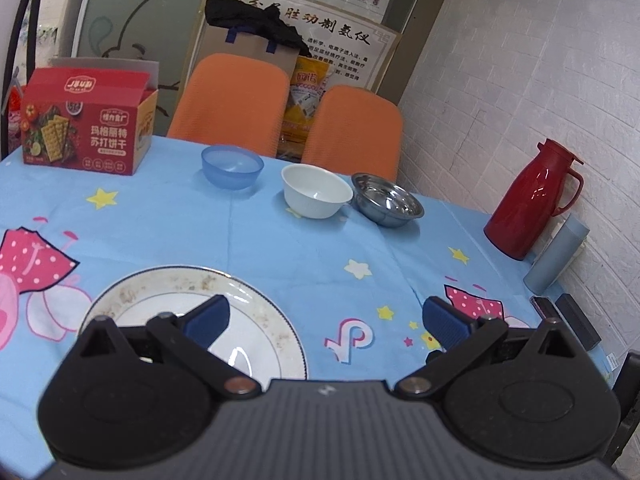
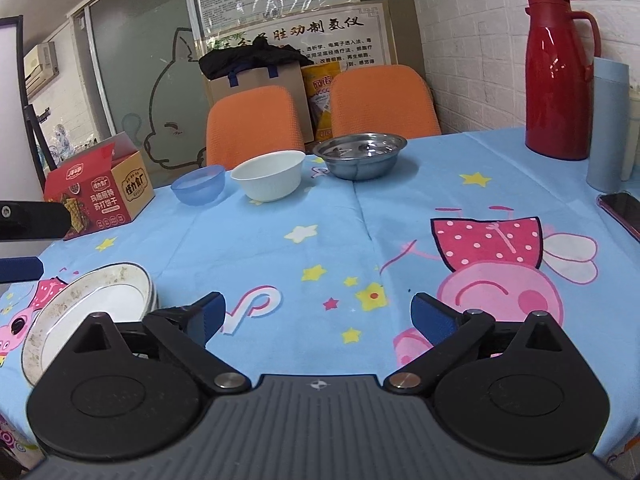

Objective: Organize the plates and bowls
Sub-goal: 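Move the left tool toward the steel bowl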

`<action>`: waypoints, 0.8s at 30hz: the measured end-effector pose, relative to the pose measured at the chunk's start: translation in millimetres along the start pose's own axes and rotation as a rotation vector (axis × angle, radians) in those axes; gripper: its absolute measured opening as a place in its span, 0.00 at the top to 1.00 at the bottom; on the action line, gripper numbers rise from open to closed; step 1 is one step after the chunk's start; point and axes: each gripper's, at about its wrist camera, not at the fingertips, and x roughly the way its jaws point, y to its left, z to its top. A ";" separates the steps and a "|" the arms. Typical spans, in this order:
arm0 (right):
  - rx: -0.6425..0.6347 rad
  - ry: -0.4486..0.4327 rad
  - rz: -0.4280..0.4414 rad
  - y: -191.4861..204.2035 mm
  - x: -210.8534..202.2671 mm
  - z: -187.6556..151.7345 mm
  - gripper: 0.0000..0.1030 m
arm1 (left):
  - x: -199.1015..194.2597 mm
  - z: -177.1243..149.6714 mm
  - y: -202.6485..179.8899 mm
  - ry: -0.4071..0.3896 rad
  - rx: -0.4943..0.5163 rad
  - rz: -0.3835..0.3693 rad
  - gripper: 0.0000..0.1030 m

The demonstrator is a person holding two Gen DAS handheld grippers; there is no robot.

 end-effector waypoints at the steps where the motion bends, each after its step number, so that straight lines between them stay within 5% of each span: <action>1: 0.003 0.009 -0.002 -4.2 3.3 1.3 0.00 | 5.0 3.5 -1.7 0.008 0.003 -0.001 0.01; 12: -0.072 0.008 -0.051 -35.5 29.7 48.0 0.00 | 71.8 52.2 -26.5 0.071 0.070 0.011 0.01; 24: -0.072 0.043 -0.042 -66.4 49.7 71.9 0.00 | 130.7 57.7 -60.2 0.150 0.161 0.019 0.01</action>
